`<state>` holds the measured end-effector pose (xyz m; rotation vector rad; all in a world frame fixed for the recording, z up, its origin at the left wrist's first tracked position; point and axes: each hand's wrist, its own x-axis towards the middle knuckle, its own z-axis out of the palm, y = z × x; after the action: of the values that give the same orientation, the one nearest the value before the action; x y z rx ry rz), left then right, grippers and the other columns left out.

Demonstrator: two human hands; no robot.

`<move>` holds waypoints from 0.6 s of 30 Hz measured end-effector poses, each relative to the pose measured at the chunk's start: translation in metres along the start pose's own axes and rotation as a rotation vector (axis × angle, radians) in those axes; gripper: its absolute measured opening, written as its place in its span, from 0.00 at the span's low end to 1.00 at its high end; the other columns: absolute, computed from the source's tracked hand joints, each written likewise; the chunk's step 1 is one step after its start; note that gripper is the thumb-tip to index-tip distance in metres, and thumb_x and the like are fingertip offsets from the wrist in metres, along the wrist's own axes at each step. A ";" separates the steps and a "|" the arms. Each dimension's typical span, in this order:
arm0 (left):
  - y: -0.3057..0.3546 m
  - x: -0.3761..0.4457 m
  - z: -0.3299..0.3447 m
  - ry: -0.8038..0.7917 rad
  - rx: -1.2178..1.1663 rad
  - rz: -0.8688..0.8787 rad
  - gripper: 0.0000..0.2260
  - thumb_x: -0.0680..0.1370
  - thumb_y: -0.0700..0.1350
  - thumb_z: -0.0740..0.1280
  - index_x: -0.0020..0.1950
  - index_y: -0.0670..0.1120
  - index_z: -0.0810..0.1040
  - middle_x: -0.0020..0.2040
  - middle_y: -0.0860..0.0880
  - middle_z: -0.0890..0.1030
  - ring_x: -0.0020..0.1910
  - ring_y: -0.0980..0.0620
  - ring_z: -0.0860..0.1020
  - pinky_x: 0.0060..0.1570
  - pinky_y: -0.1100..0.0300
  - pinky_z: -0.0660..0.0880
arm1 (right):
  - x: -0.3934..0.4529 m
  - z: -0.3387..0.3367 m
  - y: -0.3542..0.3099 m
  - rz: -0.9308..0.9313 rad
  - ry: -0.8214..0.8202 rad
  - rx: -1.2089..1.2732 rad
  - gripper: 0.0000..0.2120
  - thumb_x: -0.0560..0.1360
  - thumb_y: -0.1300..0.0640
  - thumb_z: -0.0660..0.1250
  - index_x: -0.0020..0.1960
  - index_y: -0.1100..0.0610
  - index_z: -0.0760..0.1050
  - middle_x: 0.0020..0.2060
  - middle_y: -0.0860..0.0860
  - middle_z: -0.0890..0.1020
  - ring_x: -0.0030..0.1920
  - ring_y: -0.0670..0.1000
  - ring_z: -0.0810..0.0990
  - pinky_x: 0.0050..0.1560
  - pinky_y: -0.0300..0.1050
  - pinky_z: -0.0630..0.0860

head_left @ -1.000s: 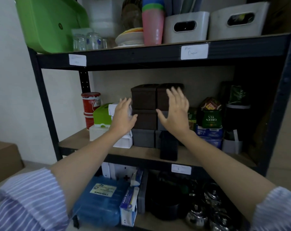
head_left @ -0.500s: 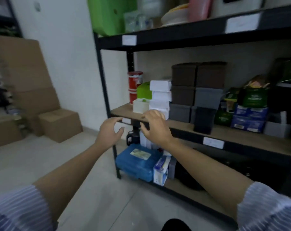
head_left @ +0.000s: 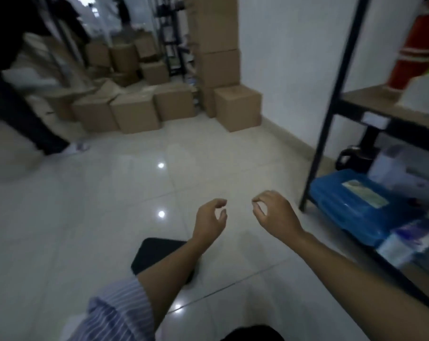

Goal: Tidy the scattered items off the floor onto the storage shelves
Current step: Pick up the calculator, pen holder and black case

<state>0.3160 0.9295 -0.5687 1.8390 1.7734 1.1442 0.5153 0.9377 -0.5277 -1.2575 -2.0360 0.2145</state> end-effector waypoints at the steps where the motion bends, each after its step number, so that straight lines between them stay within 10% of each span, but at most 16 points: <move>1: -0.018 -0.009 -0.004 0.011 -0.002 -0.035 0.11 0.76 0.39 0.68 0.59 0.42 0.81 0.55 0.47 0.83 0.53 0.51 0.81 0.58 0.65 0.72 | -0.004 0.021 -0.003 -0.021 -0.040 0.022 0.04 0.73 0.63 0.68 0.46 0.60 0.81 0.42 0.52 0.83 0.45 0.53 0.79 0.47 0.42 0.74; 18: -0.242 -0.263 -0.143 0.531 0.026 -0.657 0.09 0.76 0.39 0.68 0.56 0.45 0.81 0.49 0.52 0.83 0.45 0.58 0.81 0.43 0.74 0.74 | -0.105 0.306 -0.217 -0.064 -0.655 0.528 0.06 0.76 0.57 0.68 0.48 0.57 0.82 0.41 0.48 0.84 0.40 0.46 0.81 0.45 0.43 0.79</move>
<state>0.0758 0.6794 -0.7368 0.8492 2.4177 1.3828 0.1891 0.8068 -0.6958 -0.8410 -2.3118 1.1771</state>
